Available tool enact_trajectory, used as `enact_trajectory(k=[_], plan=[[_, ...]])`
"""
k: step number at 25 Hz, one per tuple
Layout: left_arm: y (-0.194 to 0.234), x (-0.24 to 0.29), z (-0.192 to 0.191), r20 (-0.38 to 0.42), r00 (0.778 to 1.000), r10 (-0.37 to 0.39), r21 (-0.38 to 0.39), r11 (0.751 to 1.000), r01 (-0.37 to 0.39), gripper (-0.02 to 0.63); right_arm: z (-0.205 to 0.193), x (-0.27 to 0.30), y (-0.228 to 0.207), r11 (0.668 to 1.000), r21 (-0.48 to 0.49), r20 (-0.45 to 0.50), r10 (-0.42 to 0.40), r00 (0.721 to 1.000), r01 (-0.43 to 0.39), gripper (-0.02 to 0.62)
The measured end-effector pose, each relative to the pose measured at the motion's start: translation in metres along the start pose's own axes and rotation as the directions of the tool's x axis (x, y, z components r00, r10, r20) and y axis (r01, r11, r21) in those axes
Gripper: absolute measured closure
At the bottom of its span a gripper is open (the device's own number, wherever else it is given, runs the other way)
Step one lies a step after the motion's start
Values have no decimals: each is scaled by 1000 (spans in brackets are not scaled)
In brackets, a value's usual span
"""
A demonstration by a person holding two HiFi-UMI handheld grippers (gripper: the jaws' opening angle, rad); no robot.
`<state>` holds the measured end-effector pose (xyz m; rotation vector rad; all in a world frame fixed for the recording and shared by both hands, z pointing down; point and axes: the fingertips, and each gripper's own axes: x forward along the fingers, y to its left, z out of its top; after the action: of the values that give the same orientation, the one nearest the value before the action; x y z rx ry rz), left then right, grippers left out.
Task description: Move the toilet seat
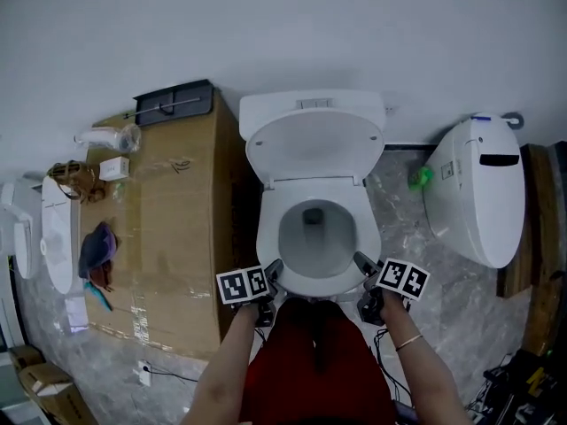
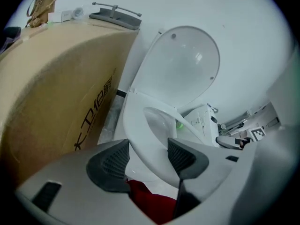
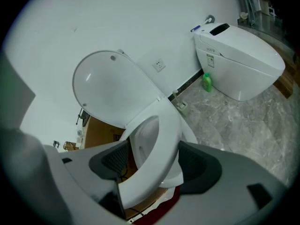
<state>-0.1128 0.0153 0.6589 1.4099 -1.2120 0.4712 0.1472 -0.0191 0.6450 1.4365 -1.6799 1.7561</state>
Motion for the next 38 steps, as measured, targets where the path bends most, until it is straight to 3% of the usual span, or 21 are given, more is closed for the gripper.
enact_trajectory(k=[6,11,15,20,28,34,38], plan=[[-15,-25,14,29,999,16,-40,999,-15,364,18,-13,18,999,7,23,34,999,-34,267],[-31,-68,22,170,984,-59,-42,997,67,365,34,-21,34,998,6,29,68,997,-68,267],[-42,-86,20,220,974,-64,79,996,48,368,49,-28,45,996,1,43,90,995,-90,267],[-63,-79,25,222,974,-51,246,969,-6,389,66,-33,63,992,-28,58,123,991,-122,267],[-95,-80,67,301,950,-86,285,959,-3,465,84,-40,77,983,-68,64,177,982,-172,268],[-104,-85,96,333,940,-73,313,949,-37,482,109,-50,94,960,-12,138,279,950,-280,268],[-110,-86,119,357,931,-79,329,943,-46,483,126,-68,112,916,-33,202,399,895,-401,270]])
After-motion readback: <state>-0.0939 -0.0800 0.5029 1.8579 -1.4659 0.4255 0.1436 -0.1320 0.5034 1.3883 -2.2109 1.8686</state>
